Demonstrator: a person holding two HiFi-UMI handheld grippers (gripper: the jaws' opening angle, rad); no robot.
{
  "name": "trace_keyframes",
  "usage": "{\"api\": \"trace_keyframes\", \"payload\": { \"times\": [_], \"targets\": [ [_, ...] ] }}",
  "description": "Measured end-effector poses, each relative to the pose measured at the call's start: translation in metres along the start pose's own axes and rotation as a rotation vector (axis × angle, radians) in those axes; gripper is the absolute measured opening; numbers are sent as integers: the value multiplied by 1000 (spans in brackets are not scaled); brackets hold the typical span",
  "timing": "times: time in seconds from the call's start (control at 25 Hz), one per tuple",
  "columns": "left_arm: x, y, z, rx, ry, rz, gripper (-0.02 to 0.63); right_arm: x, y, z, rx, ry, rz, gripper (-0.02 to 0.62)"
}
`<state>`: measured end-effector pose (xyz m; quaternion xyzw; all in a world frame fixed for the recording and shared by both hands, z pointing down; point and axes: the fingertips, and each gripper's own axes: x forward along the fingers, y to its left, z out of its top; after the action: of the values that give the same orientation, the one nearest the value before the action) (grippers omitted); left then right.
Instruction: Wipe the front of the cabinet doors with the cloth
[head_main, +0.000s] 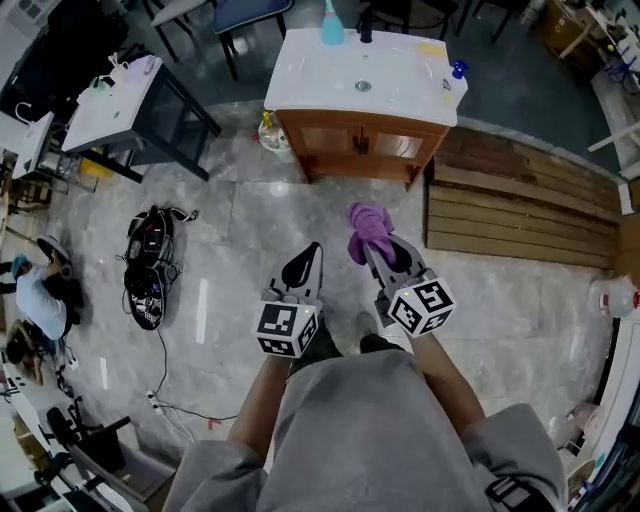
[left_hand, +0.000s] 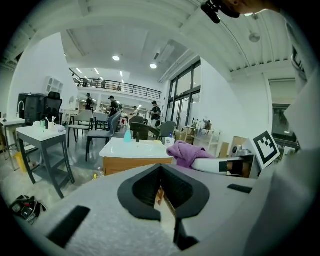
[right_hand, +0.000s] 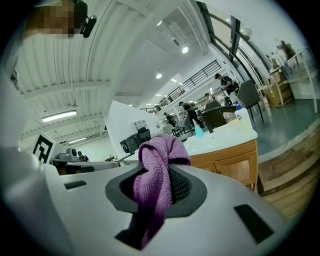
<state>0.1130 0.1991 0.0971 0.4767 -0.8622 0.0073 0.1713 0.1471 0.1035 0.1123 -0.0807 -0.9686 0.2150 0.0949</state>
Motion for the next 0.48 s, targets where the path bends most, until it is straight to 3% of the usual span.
{"api": "trace_keyframes", "payload": {
  "times": [0.48],
  "targets": [
    [22,93,11,23,43,-182,8,81,15,-8,73,-49,-195,71]
  ]
}}
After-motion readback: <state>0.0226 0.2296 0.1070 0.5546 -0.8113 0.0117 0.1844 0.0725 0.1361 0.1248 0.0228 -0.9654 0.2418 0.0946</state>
